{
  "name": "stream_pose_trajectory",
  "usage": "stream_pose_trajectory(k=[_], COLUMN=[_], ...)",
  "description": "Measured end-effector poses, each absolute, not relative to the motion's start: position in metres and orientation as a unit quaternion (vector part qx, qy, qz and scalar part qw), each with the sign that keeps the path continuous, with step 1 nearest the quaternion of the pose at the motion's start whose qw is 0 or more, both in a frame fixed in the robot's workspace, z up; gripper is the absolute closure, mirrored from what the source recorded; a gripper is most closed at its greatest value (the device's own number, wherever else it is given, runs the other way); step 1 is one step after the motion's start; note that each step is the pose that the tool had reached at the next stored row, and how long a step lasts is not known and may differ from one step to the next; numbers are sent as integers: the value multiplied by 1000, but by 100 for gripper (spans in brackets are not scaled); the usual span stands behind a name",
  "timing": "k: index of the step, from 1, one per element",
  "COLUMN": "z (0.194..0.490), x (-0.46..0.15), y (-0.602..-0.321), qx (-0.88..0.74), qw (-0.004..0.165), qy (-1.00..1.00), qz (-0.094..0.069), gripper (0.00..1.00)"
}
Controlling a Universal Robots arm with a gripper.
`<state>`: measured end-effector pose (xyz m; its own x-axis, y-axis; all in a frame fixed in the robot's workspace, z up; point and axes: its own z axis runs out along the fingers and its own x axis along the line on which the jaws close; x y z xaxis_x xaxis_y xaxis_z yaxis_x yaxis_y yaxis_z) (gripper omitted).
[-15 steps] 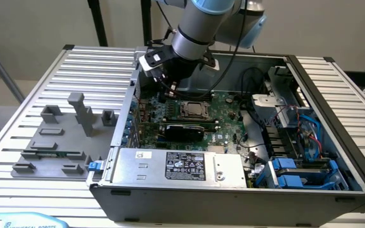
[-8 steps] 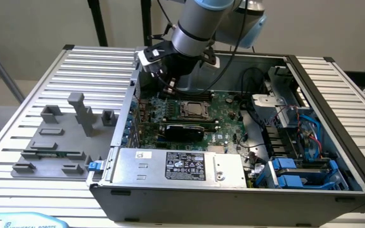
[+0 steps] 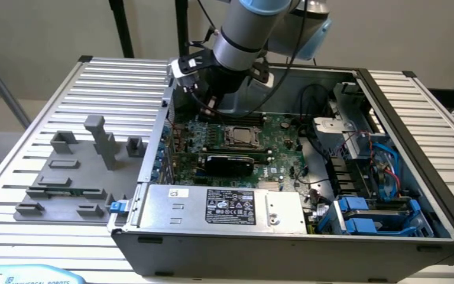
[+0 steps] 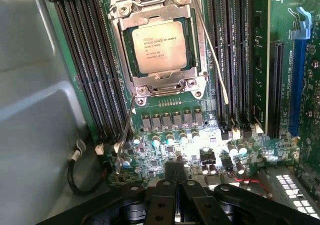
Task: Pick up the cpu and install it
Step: 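Install the first cpu locking lever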
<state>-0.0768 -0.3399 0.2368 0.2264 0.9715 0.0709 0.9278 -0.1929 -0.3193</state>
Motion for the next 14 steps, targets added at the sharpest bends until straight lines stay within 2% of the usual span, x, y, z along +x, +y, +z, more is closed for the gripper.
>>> stream_pose_trajectory(k=[14], z=[237], x=[-77], y=[-340], qx=[-835], qw=[157], qy=[-525], qz=[55], gripper=[89])
